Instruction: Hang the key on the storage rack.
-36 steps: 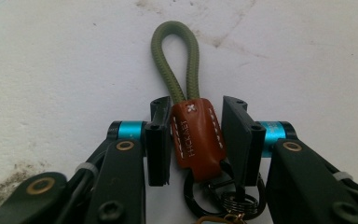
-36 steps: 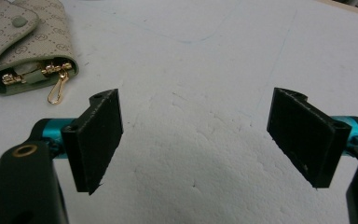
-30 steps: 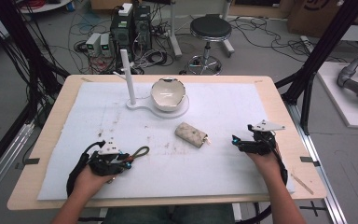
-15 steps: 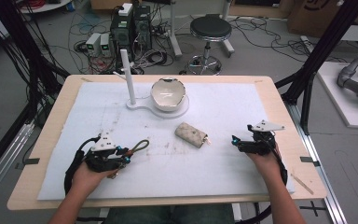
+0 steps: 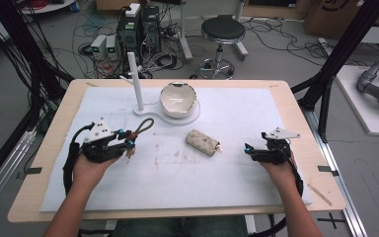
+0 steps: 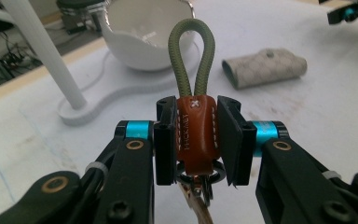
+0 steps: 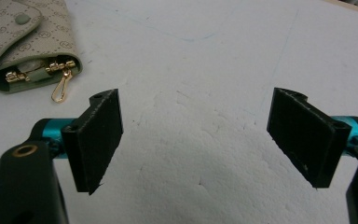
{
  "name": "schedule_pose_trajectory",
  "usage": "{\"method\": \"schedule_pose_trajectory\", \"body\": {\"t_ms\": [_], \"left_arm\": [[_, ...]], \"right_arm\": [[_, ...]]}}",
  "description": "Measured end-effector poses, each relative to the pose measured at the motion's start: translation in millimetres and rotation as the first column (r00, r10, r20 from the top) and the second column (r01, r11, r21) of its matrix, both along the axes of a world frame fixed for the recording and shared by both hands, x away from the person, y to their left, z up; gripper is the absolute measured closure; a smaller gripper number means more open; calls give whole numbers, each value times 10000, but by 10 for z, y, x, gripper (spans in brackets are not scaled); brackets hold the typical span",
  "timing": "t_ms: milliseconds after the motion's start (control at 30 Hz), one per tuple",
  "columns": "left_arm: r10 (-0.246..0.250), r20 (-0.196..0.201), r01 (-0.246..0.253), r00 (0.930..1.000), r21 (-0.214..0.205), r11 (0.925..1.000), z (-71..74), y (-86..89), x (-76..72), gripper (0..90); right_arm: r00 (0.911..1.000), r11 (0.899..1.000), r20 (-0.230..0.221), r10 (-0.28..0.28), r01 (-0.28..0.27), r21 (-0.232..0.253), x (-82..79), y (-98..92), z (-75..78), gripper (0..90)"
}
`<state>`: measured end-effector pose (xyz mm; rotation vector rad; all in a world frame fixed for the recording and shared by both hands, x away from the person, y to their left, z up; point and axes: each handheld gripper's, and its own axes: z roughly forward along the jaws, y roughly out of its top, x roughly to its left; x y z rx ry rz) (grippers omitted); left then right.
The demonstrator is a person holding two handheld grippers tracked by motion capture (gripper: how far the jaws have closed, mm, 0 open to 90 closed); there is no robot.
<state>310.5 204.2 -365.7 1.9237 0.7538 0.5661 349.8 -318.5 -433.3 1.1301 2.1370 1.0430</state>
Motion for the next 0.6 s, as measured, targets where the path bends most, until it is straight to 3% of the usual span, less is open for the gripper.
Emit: {"method": "schedule_pose_trajectory", "body": {"t_ms": [200,467,600], "left_arm": [[355,544,-349,9979,-125,9993,205,18,138,689],[808,827,-769,9933,-493,9958,370,87,287,689],[920,974,-888,9910,-371,9954,438,94,328,689]], "right_arm": [[9999,9999,-20,-124,124,111,-7,-19,5,184],[9999,9999,84,-108,107,132,-10,3,8,184],[9999,9997,73,-123,122,193,-11,0,12,184]]}}
